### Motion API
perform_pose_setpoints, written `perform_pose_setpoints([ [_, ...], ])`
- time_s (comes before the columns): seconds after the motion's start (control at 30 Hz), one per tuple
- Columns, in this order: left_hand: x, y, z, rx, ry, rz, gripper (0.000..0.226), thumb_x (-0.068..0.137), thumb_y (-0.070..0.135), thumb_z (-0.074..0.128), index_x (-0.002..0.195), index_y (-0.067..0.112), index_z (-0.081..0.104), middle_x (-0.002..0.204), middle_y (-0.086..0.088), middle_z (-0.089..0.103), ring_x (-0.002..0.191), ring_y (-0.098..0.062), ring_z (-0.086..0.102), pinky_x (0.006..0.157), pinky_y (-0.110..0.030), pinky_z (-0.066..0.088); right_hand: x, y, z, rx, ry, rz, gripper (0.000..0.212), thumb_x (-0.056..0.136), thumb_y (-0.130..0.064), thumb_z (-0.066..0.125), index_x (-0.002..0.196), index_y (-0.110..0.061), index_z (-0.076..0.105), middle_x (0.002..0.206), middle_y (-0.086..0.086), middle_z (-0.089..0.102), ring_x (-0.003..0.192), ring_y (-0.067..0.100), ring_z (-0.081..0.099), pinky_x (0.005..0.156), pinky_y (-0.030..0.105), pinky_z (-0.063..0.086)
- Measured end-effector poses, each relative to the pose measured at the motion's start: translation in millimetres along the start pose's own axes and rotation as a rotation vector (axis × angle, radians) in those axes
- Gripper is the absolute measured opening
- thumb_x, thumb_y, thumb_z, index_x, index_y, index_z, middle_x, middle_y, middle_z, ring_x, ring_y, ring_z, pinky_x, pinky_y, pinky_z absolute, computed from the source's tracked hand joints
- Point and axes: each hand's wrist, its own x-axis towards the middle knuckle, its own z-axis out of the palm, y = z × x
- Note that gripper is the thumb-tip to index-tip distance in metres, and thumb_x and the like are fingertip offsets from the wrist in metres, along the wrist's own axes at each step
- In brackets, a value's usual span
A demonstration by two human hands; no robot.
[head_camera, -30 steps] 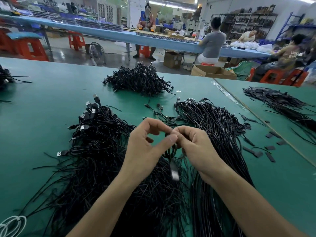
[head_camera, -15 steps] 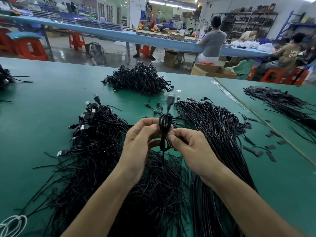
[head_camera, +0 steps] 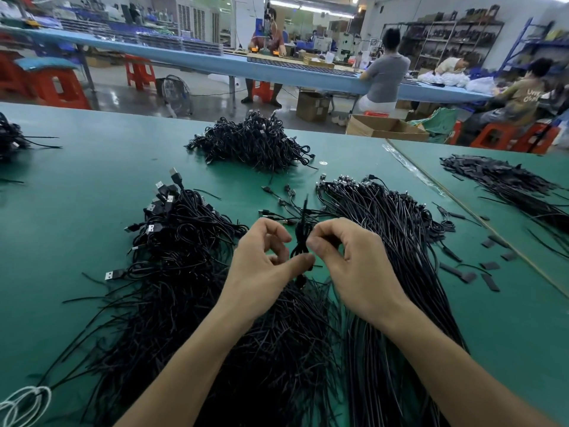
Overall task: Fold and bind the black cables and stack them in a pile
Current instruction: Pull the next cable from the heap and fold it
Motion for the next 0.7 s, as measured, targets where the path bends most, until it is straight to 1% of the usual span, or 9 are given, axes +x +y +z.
perform_pose_setpoints([
  [0.1, -1.4, 2.9, 2.6, -0.09, -0.03, -0.086, 0.042, 0.071, 0.034, 0.084, 0.091, 0.018, 0.051, 0.064, -0.002, 0.067, 0.053, -0.019, 0.065, 0.049, -0.027, 0.05, -1.7, -0.4, 2.2, 0.044, 0.023, 0.001, 0.014, 0.094, -0.013, 0.065, 0.086, -0.025, 0.065, 0.082, -0.012, 0.066, 0.081, 0.0, 0.059, 0.07, 0.006, 0.04],
  [0.17, -0.4, 3.5, 2.0, -0.173, -0.04, -0.126, 0.034, 0.077, 0.02, 0.081, 0.094, 0.012, 0.052, 0.073, -0.01, 0.073, 0.063, -0.023, 0.071, 0.057, -0.03, 0.058, -3.0, 0.2, 4.1, 0.099, 0.012, 0.026, 0.015, 0.094, -0.013, 0.066, 0.085, -0.025, 0.065, 0.081, -0.012, 0.067, 0.08, 0.0, 0.061, 0.07, 0.007, 0.041],
  [0.27, 4.9, 3.9, -3.3, -0.331, -0.008, -0.174, 0.01, 0.091, 0.003, 0.066, 0.09, 0.012, 0.064, 0.081, -0.011, 0.074, 0.072, -0.021, 0.072, 0.063, -0.027, 0.058, -4.1, 2.6, 8.0, 0.132, -0.023, 0.046, 0.013, 0.095, -0.016, 0.066, 0.084, -0.023, 0.067, 0.08, -0.01, 0.068, 0.078, 0.003, 0.061, 0.07, 0.01, 0.042],
  [0.33, 6.6, 7.3, -5.5, -0.47, 0.013, -0.223, 0.008, 0.086, 0.02, 0.066, 0.08, 0.019, 0.072, 0.082, -0.008, 0.07, 0.074, -0.019, 0.068, 0.063, -0.028, 0.055, -3.8, 1.9, 10.5, 0.145, -0.032, 0.06, 0.012, 0.095, -0.017, 0.066, 0.084, -0.022, 0.067, 0.078, -0.01, 0.067, 0.074, 0.001, 0.058, 0.068, 0.01, 0.042],
  [0.4, 6.7, 8.4, -5.9, -0.413, 0.035, -0.183, 0.019, 0.078, 0.037, 0.08, 0.082, 0.021, 0.072, 0.078, -0.001, 0.07, 0.071, -0.012, 0.066, 0.06, -0.024, 0.053, -2.2, 1.2, 12.0, 0.162, -0.041, 0.066, 0.013, 0.095, -0.018, 0.065, 0.084, -0.022, 0.068, 0.076, -0.01, 0.067, 0.072, -0.001, 0.056, 0.068, 0.012, 0.044],
  [0.47, 6.4, 6.9, -6.9, -0.339, 0.041, -0.091, 0.034, 0.066, 0.031, 0.087, 0.089, 0.018, 0.066, 0.077, -0.001, 0.072, 0.07, -0.011, 0.067, 0.061, -0.02, 0.052, -0.4, 2.3, 13.0, 0.221, -0.076, 0.094, 0.012, 0.096, -0.019, 0.064, 0.086, -0.018, 0.071, 0.075, -0.009, 0.067, 0.069, 0.0, 0.055, 0.069, 0.019, 0.049],
  [0.5, 6.1, 7.3, -7.3, -0.349, 0.03, -0.056, 0.039, 0.062, 0.024, 0.086, 0.092, 0.017, 0.062, 0.079, -0.003, 0.074, 0.073, -0.013, 0.069, 0.064, -0.02, 0.053, -0.1, 3.2, 13.0, 0.289, -0.101, 0.135, 0.014, 0.097, -0.019, 0.064, 0.087, -0.014, 0.071, 0.073, -0.008, 0.065, 0.068, 0.003, 0.054, 0.068, 0.023, 0.05],
  [0.57, 7.8, 4.7, -9.9, -0.37, -0.019, -0.011, 0.042, 0.062, 0.013, 0.085, 0.094, 0.014, 0.057, 0.087, -0.01, 0.076, 0.082, -0.021, 0.073, 0.072, -0.021, 0.055, -1.0, 5.4, 13.3, 0.471, -0.152, 0.272, 0.017, 0.097, -0.019, 0.062, 0.087, -0.009, 0.071, 0.069, -0.008, 0.061, 0.064, 0.002, 0.051, 0.061, 0.017, 0.045],
  [0.7, 11.1, -0.8, -17.9, -0.336, -0.117, -0.036, 0.044, 0.062, 0.01, 0.084, 0.092, 0.013, 0.053, 0.095, -0.014, 0.077, 0.093, -0.027, 0.074, 0.079, -0.026, 0.058, -4.2, 11.1, 18.8, 0.727, -0.257, 0.596, 0.021, 0.095, -0.02, 0.063, 0.076, -0.017, 0.072, 0.061, -0.009, 0.056, 0.055, 0.004, 0.047, 0.045, 0.016, 0.033],
])
